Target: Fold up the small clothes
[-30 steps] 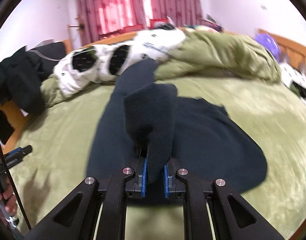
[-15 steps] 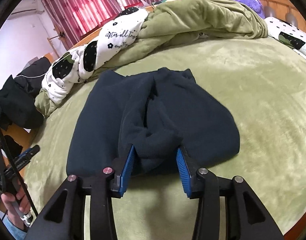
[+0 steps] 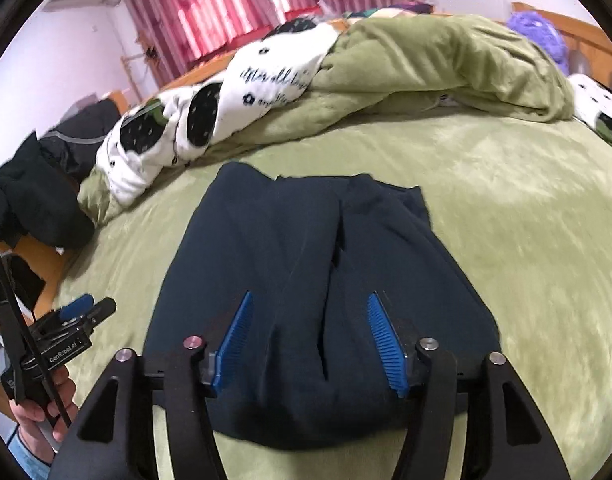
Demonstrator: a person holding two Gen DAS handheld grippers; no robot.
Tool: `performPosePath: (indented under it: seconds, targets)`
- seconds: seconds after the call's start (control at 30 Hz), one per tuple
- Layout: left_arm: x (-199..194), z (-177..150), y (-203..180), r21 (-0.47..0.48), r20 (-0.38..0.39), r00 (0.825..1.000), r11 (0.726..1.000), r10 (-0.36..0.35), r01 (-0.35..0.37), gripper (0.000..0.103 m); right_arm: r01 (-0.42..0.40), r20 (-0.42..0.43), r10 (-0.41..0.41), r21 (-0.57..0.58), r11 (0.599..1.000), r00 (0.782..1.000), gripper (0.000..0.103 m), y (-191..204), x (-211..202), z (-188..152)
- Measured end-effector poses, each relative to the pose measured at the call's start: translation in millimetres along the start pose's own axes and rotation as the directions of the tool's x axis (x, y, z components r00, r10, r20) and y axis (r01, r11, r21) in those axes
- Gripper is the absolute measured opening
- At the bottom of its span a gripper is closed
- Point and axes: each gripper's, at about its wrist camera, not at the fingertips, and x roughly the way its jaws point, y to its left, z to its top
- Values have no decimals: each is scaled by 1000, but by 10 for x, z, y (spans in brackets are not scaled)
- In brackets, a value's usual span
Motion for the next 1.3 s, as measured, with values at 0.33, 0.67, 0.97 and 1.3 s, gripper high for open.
performPosePath:
  seconds: [0.33, 0.67, 0.97, 1.3]
  targets:
    - [247, -66, 69, -15, -36, 999, 1000, -27, 26, 64, 29, -148, -22, 47, 998, 989, 59, -227, 714, -196]
    - [283, -148, -26, -8, -49, 998, 999, -31, 31, 64, -17, -51, 17, -11, 1000, 999, 13, -157, 518, -101]
    - [175, -80, -248, 6, -23, 998, 998, -59, 59, 64, 70, 131, -61, -63, 996, 990, 13, -447, -175, 145]
    - [107, -59, -665, 43, -3, 993, 992, -115, 115, 64, 140, -49, -140, 0, 990, 989, 26, -1016, 321, -172]
